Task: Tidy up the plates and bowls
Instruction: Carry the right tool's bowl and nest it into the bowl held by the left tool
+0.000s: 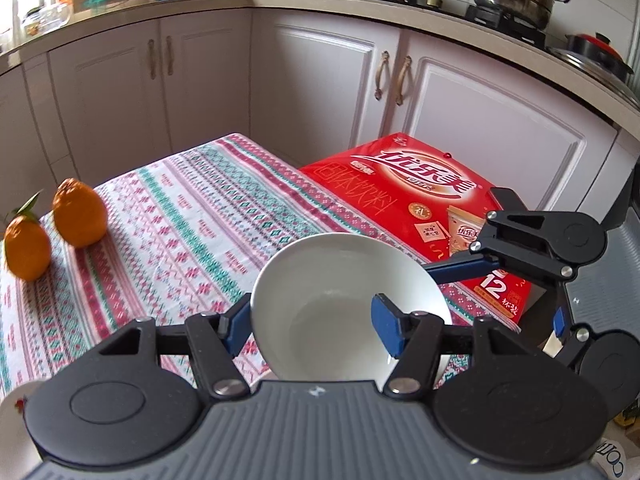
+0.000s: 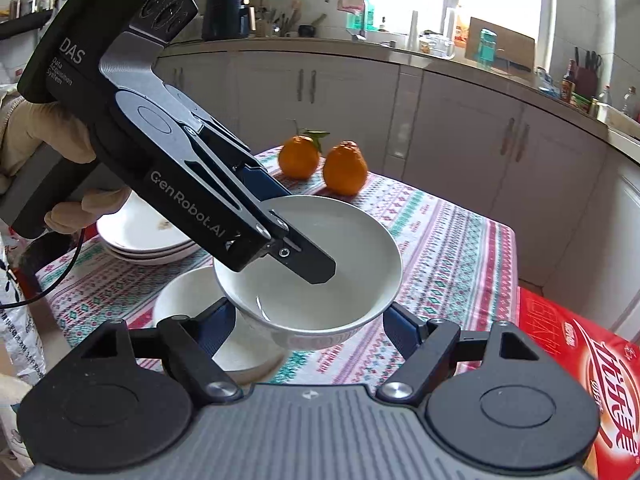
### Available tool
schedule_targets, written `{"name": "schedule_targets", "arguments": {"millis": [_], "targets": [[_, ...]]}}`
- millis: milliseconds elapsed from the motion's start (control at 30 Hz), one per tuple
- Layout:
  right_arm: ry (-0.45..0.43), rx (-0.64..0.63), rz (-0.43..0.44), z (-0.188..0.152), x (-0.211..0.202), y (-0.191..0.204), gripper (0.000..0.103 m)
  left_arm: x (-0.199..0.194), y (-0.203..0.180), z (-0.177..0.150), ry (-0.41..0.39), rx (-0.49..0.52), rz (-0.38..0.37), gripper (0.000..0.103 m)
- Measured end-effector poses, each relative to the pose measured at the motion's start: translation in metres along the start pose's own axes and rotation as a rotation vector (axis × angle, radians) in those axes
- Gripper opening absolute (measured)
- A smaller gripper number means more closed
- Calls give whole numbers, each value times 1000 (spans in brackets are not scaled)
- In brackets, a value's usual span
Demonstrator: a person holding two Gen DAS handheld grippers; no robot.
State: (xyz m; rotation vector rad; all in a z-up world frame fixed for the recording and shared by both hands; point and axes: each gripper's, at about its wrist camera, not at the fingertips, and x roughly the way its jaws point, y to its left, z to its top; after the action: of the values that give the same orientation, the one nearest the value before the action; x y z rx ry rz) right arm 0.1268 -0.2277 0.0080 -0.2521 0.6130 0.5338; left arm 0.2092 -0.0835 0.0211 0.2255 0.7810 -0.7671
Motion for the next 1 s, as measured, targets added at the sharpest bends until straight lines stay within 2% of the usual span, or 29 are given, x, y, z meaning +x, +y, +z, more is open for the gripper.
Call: {"name": "schedule_targets", "arguments": {"millis": [367, 500, 1000], "targets": [[19, -27, 67, 1, 14, 25, 84, -14, 14, -29, 3, -90, 30, 61], [35, -34, 74, -3, 17, 31, 84, -14, 17, -38, 0, -127, 11, 65], [61, -32, 96, -11, 22, 38, 84, -9, 25, -60, -3, -185, -24, 65]]}}
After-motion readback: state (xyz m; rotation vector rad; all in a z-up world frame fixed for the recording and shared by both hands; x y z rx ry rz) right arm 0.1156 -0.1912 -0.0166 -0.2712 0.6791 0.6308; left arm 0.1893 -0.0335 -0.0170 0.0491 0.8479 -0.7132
